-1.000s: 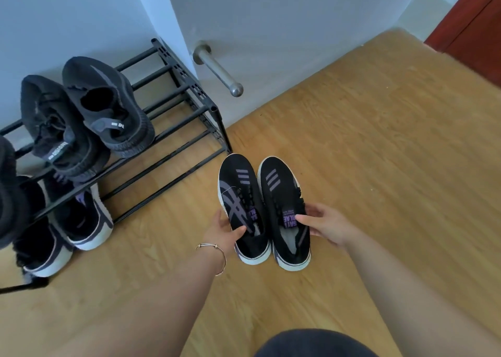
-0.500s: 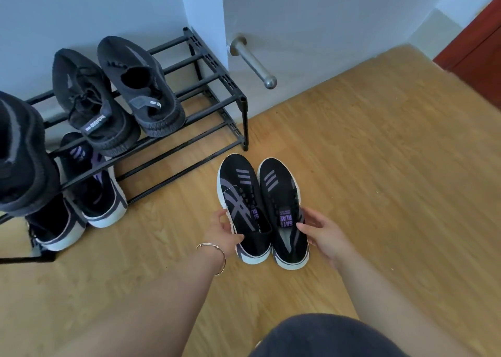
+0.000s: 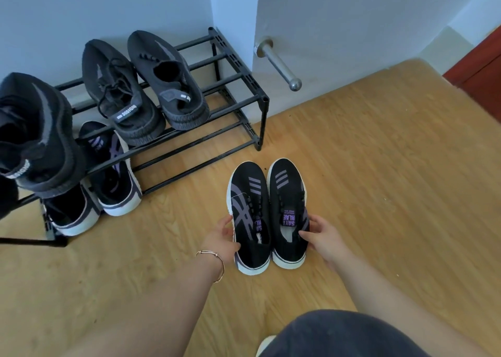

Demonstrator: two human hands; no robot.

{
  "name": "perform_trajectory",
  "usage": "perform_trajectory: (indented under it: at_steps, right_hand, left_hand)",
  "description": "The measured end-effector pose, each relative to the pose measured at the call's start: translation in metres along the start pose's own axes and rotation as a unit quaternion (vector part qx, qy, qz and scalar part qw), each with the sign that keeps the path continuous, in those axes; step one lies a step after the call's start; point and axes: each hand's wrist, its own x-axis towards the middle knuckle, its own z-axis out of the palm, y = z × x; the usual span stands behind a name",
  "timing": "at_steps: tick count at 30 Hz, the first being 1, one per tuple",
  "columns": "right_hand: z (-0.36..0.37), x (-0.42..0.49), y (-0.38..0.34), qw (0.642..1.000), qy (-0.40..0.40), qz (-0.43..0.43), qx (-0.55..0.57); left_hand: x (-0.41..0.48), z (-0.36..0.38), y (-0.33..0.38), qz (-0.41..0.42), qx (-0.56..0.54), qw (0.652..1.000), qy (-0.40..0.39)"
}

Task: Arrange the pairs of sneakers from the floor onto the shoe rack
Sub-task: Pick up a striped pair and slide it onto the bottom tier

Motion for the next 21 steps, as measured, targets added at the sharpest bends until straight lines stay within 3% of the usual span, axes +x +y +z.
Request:
perform_trajectory:
  at_steps: [5,21]
  right_hand:
    - [0.010,-0.012,0.001,0.999,-0.003,-0.009,0.036]
    - [0.082,-0.008,-0.058,0.994,-0.058,-0.075,0.048]
  left_hand:
    - [-0.012,-0.014,-0.008,0.011,-0.002,1.000,0.014]
    - [-0.017,-0.098,-0.012,0.026,-0.184,0.979,0.078]
